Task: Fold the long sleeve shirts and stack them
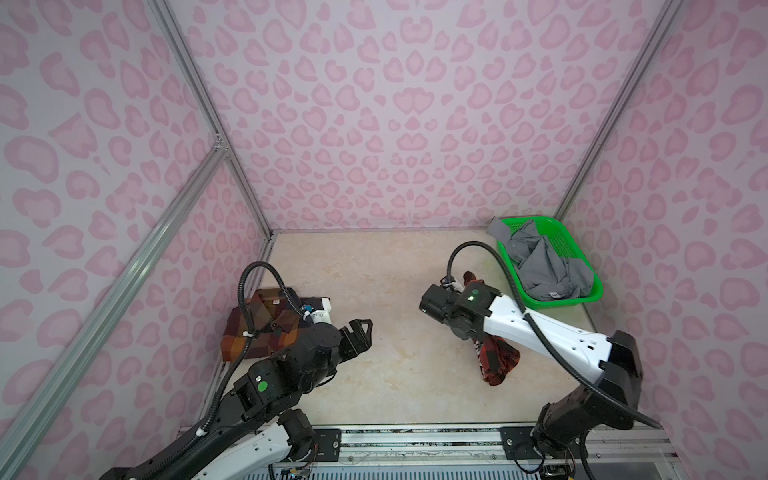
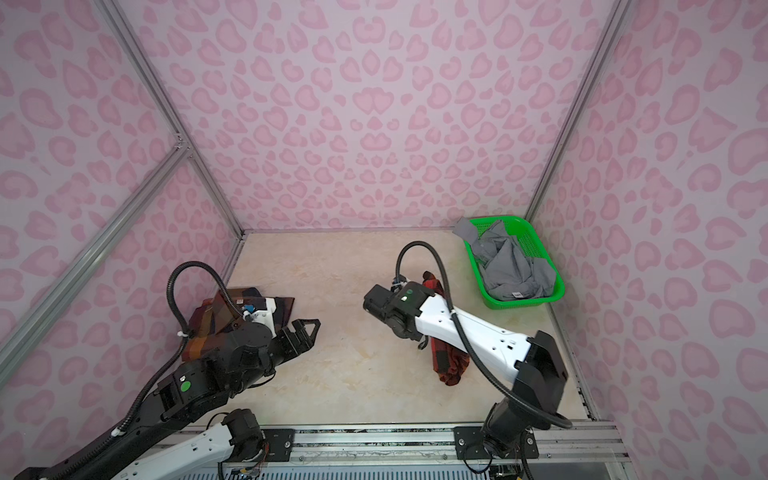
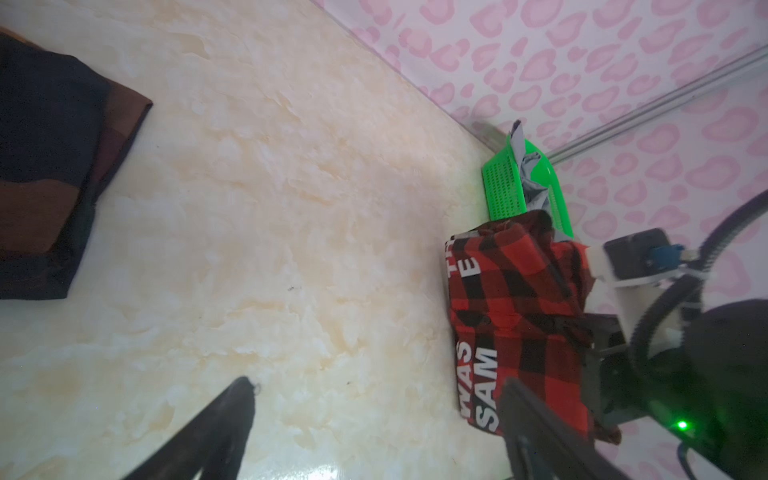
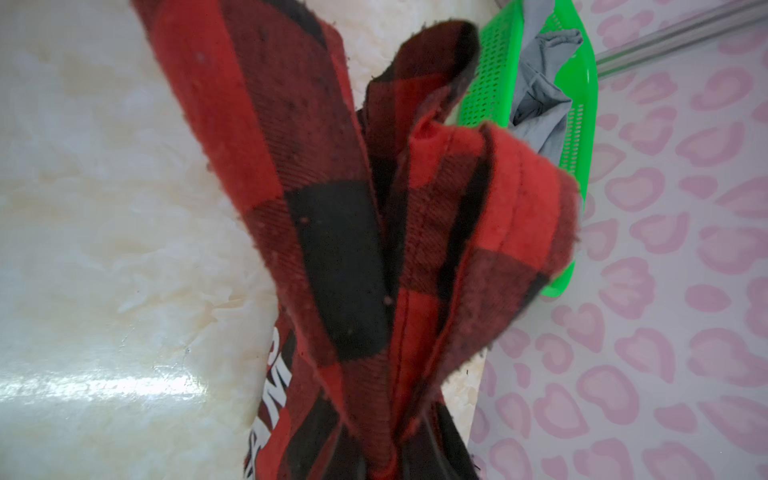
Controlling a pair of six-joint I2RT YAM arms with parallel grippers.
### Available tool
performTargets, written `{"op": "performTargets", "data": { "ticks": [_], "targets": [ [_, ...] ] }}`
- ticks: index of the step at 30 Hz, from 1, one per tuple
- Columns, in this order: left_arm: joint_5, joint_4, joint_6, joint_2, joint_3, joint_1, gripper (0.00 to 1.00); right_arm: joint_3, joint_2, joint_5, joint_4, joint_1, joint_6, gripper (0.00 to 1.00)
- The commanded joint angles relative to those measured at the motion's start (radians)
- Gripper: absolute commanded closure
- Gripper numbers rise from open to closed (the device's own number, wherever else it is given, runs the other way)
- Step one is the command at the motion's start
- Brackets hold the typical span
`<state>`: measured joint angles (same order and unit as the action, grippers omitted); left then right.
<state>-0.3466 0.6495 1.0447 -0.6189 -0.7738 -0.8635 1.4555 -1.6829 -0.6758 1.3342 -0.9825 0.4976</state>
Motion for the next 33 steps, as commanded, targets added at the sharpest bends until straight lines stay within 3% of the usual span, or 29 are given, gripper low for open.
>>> {"op": "performTargets", "data": {
  "ticks": [1,10,16,18,22,28,33],
  "targets": [
    [-0.022,0.021,-0.014,0.066,0.052,0.024,0.07,0.083,-0.152,-0.054,0.077,-0.082,0.116,1.00],
    [-0.091,0.201,-0.014,0.230,0.074,0.036,0.07,0.290,-0.458,0.130,-0.027,-0.278,0.153,1.00],
    [-0.104,0.264,0.008,0.280,0.084,0.037,0.07,0.297,-0.470,0.261,-0.113,-0.327,0.167,0.72],
    [-0.105,0.271,0.011,0.277,0.085,0.037,0.07,0.271,-0.430,0.314,-0.160,-0.334,0.160,0.63],
    [-0.084,0.268,0.018,0.235,0.090,0.037,0.07,0.195,-0.311,0.432,-0.258,-0.338,0.147,0.54],
    [-0.057,0.221,0.014,0.170,0.110,0.037,0.07,0.045,-0.058,0.534,-0.365,-0.325,0.144,0.50],
    [-0.004,0.146,0.024,0.108,0.153,0.036,0.08,-0.205,0.204,0.575,-0.436,-0.162,0.152,0.50]
  ]
}}
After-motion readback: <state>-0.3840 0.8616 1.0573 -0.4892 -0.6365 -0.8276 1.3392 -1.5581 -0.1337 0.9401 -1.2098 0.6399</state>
